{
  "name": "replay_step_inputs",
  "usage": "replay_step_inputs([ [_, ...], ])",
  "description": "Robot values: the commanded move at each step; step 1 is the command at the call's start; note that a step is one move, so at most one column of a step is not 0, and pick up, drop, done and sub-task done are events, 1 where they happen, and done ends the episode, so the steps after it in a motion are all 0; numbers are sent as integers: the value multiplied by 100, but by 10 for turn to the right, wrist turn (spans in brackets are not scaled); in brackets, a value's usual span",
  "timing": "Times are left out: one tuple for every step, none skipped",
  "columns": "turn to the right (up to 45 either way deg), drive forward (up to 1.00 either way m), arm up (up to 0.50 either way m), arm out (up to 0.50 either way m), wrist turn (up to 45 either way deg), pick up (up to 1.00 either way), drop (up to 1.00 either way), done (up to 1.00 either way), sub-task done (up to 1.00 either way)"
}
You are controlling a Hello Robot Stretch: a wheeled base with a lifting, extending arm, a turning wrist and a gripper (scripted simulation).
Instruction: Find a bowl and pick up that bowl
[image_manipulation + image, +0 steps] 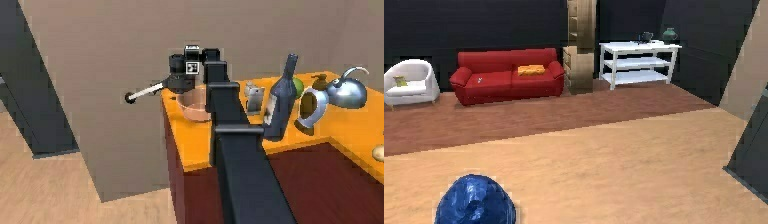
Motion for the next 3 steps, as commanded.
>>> replay_step_inputs([
  [0,0,0,0,450,0,0,0,0],
  [0,0,0,0,150,0,0,0,0],
  [0,0,-8,0,0,0,0,0,0],
])
